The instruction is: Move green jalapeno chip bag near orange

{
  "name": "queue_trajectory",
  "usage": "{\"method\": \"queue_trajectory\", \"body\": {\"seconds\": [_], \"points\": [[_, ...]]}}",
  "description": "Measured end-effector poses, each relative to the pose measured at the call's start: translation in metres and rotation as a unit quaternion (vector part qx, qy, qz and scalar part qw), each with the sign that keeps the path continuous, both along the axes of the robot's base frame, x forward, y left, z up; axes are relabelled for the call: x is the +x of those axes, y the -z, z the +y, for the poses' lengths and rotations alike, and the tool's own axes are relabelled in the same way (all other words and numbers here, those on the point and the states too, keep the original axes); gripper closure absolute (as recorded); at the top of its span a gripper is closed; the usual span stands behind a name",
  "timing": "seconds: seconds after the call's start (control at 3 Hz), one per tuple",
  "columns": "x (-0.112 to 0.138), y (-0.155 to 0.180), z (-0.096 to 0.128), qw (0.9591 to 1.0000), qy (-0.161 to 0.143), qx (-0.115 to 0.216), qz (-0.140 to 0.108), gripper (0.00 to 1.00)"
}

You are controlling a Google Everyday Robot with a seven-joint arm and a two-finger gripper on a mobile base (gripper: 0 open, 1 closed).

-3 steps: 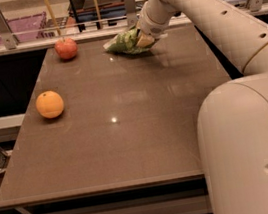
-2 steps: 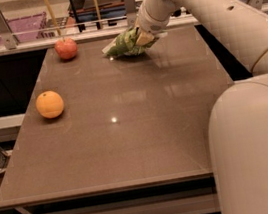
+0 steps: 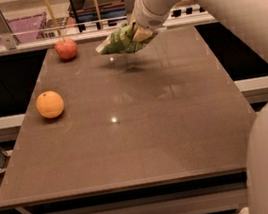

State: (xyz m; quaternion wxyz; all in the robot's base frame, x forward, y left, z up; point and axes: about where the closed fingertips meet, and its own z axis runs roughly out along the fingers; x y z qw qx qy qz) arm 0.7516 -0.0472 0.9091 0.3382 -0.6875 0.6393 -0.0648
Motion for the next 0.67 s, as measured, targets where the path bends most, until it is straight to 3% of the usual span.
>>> {"method": "queue_trajectory", "body": {"seconds": [0.67], "points": [[-0.065,-0.028,0.034,0.9998,-0.013,-0.006,-0.014,1.0]]}}
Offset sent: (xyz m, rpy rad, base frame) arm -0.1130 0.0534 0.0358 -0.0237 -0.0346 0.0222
